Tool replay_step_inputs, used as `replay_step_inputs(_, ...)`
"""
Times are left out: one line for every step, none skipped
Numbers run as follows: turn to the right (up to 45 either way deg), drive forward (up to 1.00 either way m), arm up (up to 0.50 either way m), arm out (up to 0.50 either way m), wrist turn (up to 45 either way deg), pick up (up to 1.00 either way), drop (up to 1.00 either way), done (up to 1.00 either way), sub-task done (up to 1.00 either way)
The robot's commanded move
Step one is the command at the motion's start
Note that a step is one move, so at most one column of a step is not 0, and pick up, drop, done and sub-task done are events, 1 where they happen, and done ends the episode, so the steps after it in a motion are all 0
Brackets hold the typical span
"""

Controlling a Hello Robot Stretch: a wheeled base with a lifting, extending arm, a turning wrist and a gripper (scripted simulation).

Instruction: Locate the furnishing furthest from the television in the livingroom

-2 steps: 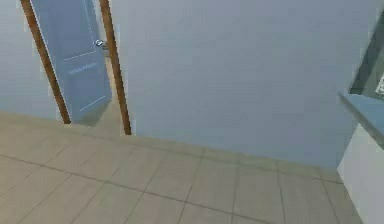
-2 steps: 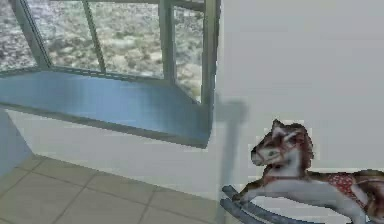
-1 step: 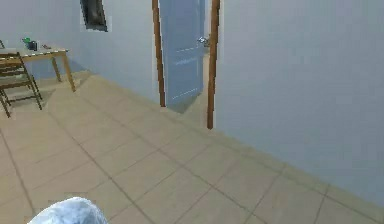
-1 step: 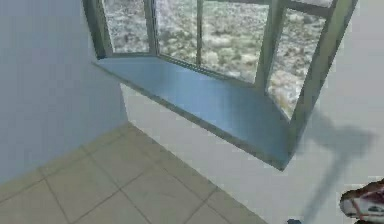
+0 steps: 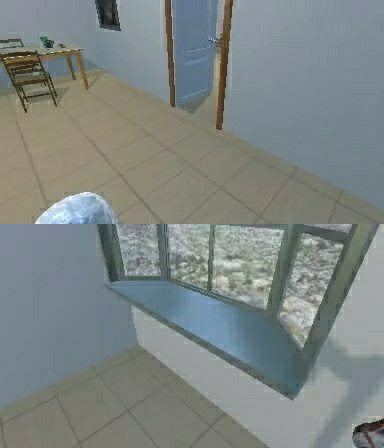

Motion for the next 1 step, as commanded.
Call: replay_step_inputs(0.0,1.0,0.0,0.0,0.0,0.0,0.0,0.0,0.0)
